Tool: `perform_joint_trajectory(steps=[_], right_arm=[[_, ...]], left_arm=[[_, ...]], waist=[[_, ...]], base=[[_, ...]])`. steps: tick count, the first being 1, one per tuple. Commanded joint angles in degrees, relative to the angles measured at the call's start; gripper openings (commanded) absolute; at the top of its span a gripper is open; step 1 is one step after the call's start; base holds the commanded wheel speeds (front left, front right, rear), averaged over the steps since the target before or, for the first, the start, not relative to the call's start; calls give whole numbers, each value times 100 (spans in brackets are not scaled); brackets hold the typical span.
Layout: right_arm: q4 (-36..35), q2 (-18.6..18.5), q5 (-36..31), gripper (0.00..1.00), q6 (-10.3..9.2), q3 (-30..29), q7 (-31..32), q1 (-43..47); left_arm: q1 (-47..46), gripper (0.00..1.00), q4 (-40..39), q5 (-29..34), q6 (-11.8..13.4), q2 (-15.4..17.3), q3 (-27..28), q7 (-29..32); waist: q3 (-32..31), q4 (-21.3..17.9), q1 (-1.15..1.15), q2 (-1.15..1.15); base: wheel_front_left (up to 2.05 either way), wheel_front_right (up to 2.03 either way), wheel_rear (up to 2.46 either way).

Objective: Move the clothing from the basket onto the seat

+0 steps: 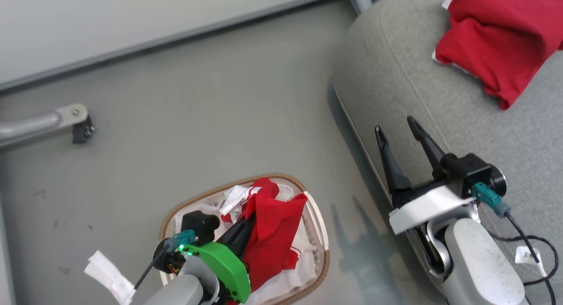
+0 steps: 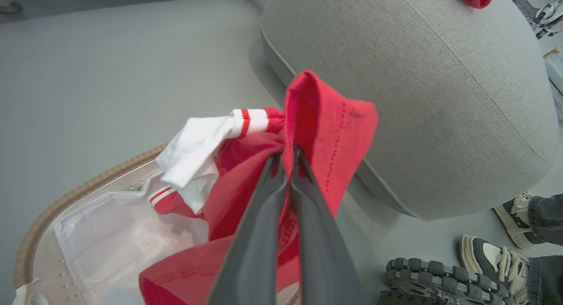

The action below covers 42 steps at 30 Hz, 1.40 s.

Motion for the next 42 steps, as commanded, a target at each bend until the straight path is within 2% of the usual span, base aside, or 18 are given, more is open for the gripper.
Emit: perform_joint_trajectory(steps=[1,7,13,23,30,35,42], right_arm=[[37,-26,4,100,-6,-13,-27,150],[133,-25,53,100,-6,-2,-27,457],[194,-25,93,100,-6,-2,-27,727],[282,-24,149,100,-6,80,-27,1055],[385,-23,118,100,-6,271,-27,1235],[461,-137,182,100,-6,905,-27,1242],[603,-440,477,100,-6,1948,-27,720]], left_arm=[[181,0,-117,157,-20,8,190,-31],[567,0,-613,650,-20,-50,1020,-32],[692,0,-1199,1106,-19,-145,1607,-32],[418,0,-2043,1567,-20,-167,2229,-29],[250,0,-2340,1689,-20,-170,2372,-28],[274,0,-2439,1718,-20,-223,2327,-28],[274,0,-2487,1728,-20,-274,2236,-28]], waist=[[-694,370,0,0],[-1088,436,0,0],[-1400,493,0,0],[-1687,553,0,0],[-1764,591,0,0],[-1789,631,0,0],[-1759,709,0,0]], base=[[0,0,0],[0,0,0],[0,0,0],[0,0,0],[0,0,0],[0,0,0],[0,0,0]])
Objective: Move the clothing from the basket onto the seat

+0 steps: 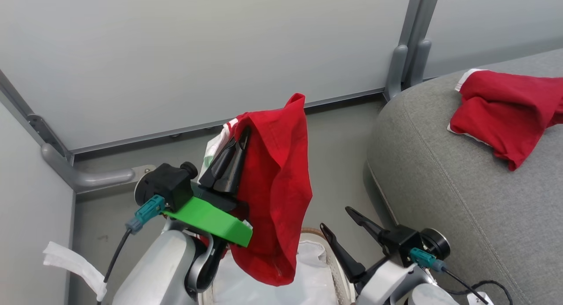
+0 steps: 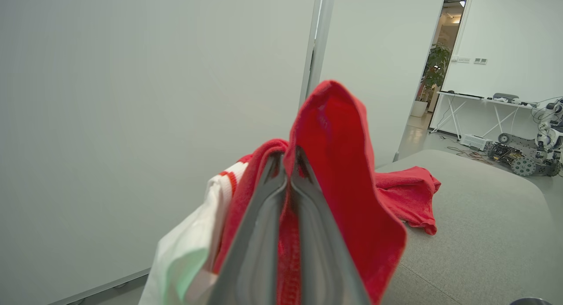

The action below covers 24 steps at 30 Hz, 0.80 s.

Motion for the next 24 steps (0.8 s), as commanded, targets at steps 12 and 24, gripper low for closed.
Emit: perform_joint_trajectory(steps=[12,24], right_arm=[[743,-231,476,100,-6,1171,-27,-1362],[1392,29,932,0,-6,1648,-27,-1765]], left_arm=[[-185,0,-16,-215,-20,-53,-470,-22],[-310,0,4,-334,-20,-103,-832,-22]], waist=[[34,307,0,0],[84,516,0,0]], base=[[0,0,0],[0,0,0]])
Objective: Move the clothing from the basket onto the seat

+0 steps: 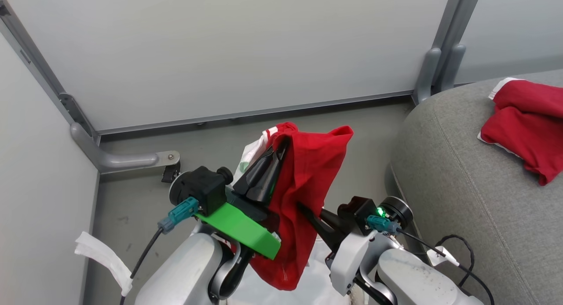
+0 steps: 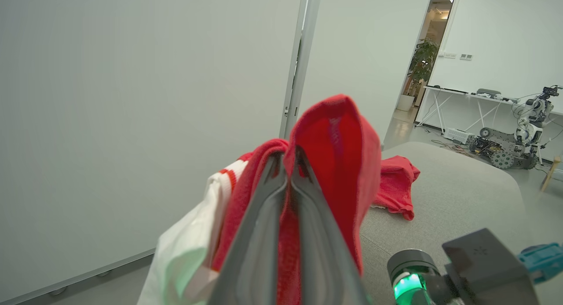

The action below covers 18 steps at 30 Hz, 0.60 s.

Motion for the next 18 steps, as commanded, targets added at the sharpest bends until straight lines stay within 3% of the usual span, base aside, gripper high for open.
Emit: perform_joint_trajectory(steps=[1,13,14,15,18], right_arm=[[45,-9,62,0,-6,-4,-27,-44],[53,56,65,0,-6,-71,-27,33],[34,55,65,0,-6,-88,-27,33],[3,48,63,0,-6,-120,-27,41],[-104,24,24,0,-6,-191,-27,94]], left_arm=[[-89,0,3,-19,-19,-22,-11,-22],[-39,0,14,-19,-19,-58,105,-22],[-5,62,42,-21,-19,-60,120,-21],[16,100,39,22,-19,-66,163,-22],[107,100,98,125,-19,-46,240,-21]], waist=[[10,12,0,0],[35,-79,0,0],[36,-100,0,0],[38,-127,0,0],[46,-264,0,0]], base=[[0,0,0],[0,0,0],[0,0,0],[0,0,0],[0,0,0]])
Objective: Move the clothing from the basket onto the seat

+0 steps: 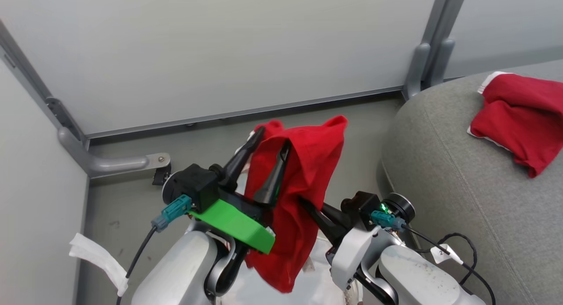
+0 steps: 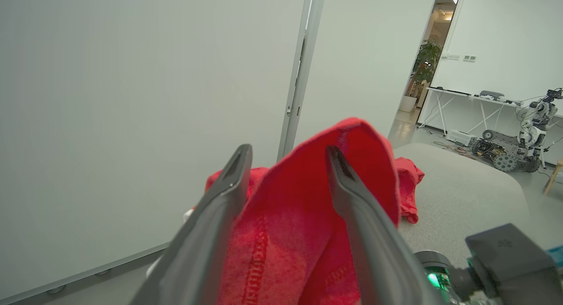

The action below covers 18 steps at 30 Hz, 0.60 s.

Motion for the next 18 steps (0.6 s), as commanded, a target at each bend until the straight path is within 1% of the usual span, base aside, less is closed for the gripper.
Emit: perform_joint_trajectory(steps=[1,4,8,15,18], right_arm=[[-78,-31,-21,0,-6,-54,-27,105],[-238,-60,-59,0,-6,-178,-27,199],[-495,-77,-101,0,-6,-374,-28,360],[-925,-83,-208,0,-6,-659,-28,674],[-1087,-87,-251,0,-6,-817,-28,784]], left_arm=[[101,100,29,96,-21,32,80,-19],[166,100,59,181,-20,58,167,-13],[293,100,71,311,-21,110,313,-10],[499,100,30,521,-20,200,501,-9],[557,100,1,567,-21,228,526,-8]], waist=[[14,-159,0,0],[33,-400,0,0],[105,-845,0,0],[316,-1801,0,0],[412,-2151,0,0]], base=[[0,0,0],[0,0,0],[0,0,0],[0,0,0],[0,0,0]])
